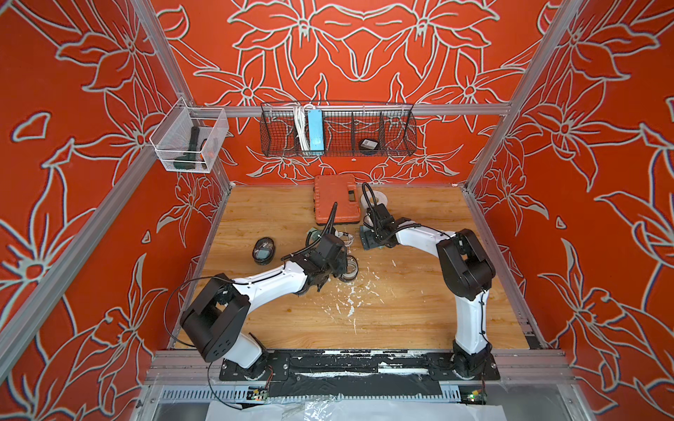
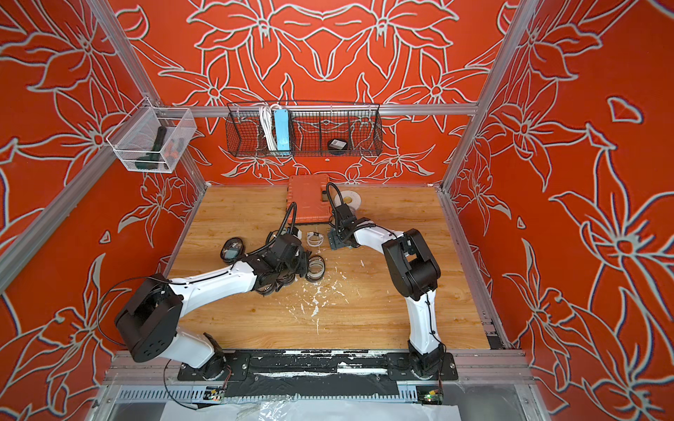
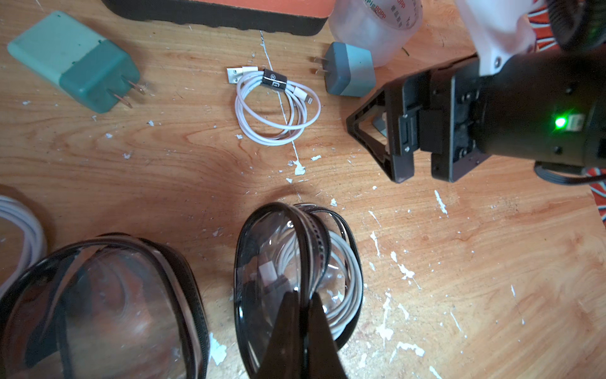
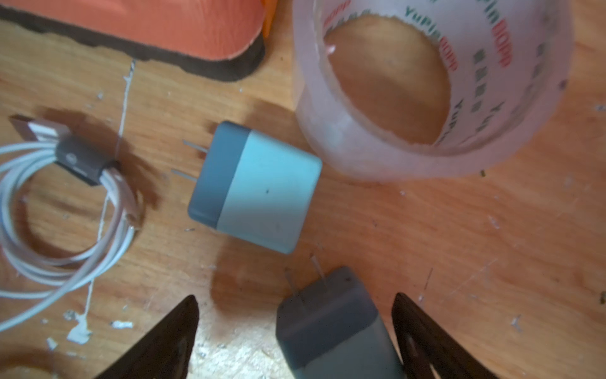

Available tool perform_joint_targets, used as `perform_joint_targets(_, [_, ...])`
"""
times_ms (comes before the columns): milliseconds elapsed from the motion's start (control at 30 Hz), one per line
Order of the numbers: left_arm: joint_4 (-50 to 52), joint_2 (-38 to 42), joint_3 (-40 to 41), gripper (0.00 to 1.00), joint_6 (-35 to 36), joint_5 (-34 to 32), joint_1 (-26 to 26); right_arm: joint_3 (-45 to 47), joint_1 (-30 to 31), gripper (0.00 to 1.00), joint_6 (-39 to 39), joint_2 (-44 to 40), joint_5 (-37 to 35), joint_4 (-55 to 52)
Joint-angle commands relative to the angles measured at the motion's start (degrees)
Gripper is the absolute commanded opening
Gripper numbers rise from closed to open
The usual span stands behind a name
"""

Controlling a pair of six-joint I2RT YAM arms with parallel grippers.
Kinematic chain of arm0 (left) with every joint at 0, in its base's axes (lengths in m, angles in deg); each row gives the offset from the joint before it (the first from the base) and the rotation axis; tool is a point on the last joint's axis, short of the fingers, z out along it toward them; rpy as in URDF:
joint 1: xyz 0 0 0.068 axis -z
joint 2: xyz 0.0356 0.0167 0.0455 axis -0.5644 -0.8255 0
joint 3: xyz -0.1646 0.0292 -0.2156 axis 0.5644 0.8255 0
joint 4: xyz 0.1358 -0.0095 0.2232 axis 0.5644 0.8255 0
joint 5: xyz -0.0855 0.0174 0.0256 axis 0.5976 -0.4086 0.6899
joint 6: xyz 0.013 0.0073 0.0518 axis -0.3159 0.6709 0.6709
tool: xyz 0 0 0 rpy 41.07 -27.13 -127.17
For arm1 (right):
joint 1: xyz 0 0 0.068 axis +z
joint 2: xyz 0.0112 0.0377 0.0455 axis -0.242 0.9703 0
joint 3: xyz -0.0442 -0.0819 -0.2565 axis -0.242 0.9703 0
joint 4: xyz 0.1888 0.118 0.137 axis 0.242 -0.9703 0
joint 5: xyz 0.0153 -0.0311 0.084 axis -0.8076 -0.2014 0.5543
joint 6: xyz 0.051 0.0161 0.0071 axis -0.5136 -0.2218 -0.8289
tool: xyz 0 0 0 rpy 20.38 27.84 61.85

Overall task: Pack away charging kits
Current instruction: Pick up the plug from the center of the board.

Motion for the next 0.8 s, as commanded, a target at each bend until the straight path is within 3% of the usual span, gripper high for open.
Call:
perform_joint_targets(0, [-0.3, 0.6, -1.1, 0.0, -0.3, 0.4, -0.4, 2.9, 0.0, 0.9, -0.8, -2.1, 2.6, 0.0])
perform_joint_targets(333, [-0.1, 0.3, -1.2, 0.0, -0.4, 0.4, -0.5, 5.9, 0.1, 0.76, -5.2, -2.6, -0.5, -0.1])
perform_joint_targets(567, [0.0, 0.3, -1.2, 0.0, -0.2, 0.2, -0.7, 2.4, 0.1, 0.55, -6.6, 0.4, -4.5, -2.4])
perform_joint_targets(767, [-0.6, 0.2, -0.9, 0.0, -0.4, 1.2, -0.8, 0.9, 0.3, 0.31, -8.2, 0.5, -4.4, -5.3])
